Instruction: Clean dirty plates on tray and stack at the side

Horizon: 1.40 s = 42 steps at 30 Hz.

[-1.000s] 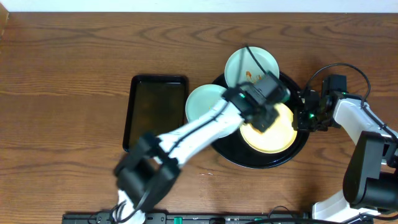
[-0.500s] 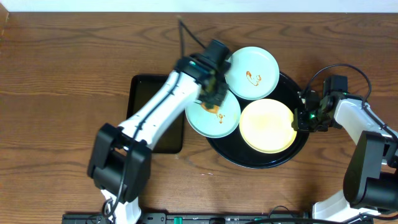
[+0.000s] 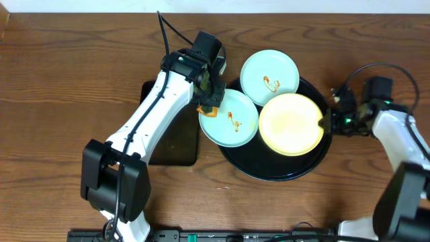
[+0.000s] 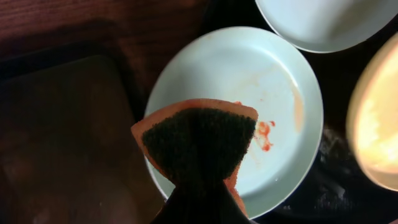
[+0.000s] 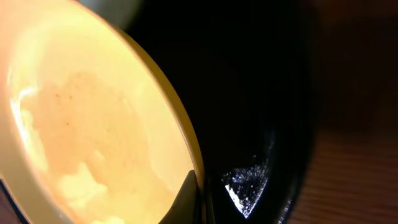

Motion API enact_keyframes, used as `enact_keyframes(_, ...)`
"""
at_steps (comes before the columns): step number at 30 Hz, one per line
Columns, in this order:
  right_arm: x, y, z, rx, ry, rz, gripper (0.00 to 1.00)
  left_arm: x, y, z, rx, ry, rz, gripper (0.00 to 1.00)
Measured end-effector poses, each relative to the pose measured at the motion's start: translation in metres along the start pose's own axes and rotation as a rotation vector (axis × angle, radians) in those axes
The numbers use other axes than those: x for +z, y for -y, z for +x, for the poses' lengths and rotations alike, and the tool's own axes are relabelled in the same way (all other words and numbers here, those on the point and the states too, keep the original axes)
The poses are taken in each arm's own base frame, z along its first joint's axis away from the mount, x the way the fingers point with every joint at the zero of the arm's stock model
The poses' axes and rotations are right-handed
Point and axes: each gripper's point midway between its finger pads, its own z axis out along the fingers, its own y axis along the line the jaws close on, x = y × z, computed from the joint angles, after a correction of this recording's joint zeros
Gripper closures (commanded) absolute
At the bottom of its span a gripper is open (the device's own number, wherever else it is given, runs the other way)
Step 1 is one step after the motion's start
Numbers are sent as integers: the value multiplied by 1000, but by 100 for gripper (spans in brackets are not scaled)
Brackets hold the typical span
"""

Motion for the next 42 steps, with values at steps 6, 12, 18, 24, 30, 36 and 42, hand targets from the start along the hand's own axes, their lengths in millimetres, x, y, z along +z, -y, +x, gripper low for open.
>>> enact_keyframes(6, -32, -6, -18, -83, 110, 59, 99, 0, 0, 0, 0, -1, 0, 93)
enact_keyframes(12, -50, 3, -28, -146, 162, 221, 99, 0, 0, 1, 0, -2, 0, 93)
enact_keyframes(18, -59, -16, -35, -283, 185, 401, 99, 0, 0, 1, 0, -3, 0, 93)
enact_keyframes(24, -63, -42, -37, -432, 195, 585, 99, 0, 0, 1, 0, -2, 0, 92)
enact_keyframes(30, -70, -68, -39, -569, 228, 766, 99, 0, 0, 1, -1, -3, 0, 92)
enact_keyframes(36, -84, -90, -45, -664, 296, 918, 99, 0, 0, 1, -1, -3, 0, 93)
enact_keyframes(42, -92, -97, -48, -707, 318, 985, 99, 0, 0, 1, -1, -3, 0, 93)
